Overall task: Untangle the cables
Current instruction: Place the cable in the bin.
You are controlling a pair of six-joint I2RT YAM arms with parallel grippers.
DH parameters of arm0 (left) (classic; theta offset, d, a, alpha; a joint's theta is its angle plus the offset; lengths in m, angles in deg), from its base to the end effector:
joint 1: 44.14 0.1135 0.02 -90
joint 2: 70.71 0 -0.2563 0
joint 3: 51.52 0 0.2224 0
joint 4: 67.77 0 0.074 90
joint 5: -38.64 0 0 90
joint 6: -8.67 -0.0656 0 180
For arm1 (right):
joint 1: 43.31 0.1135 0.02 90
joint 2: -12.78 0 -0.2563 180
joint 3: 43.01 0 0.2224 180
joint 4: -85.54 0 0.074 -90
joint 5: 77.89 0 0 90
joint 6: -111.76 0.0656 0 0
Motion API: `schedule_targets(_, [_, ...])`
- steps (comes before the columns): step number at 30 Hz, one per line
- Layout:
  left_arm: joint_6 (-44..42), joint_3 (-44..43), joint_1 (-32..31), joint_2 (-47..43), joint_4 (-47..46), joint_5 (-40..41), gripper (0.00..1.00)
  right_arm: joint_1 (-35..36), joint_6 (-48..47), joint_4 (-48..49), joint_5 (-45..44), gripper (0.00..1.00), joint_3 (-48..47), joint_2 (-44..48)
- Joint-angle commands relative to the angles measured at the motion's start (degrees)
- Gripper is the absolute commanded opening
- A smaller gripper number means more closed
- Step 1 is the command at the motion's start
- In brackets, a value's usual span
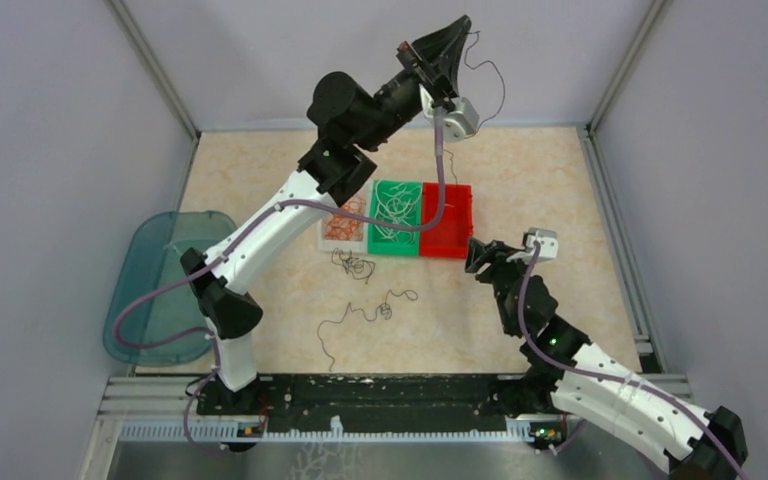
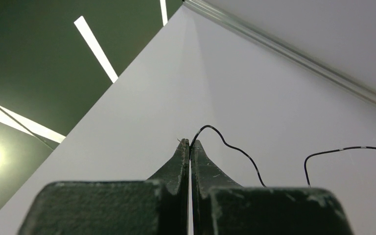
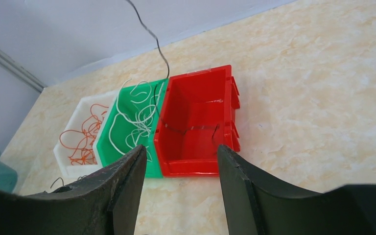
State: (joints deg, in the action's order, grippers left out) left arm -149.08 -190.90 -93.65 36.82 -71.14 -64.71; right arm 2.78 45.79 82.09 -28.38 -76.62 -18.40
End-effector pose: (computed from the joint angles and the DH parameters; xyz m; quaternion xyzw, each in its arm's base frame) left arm 0.2474 -0.3131 0.5547 0.4439 0.1497 0.0870 0.8792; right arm 0.1325 0.0762 0.2534 0.1100 0.7033 0.1756 0.6800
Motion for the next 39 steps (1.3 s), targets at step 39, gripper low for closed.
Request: schedule_targets(39, [35.59,20.10,-0.25,-3.37,22.98,12.49,0.00,-5.11,8.90,-13.26,-4.21,0.57,-3.02,0.66])
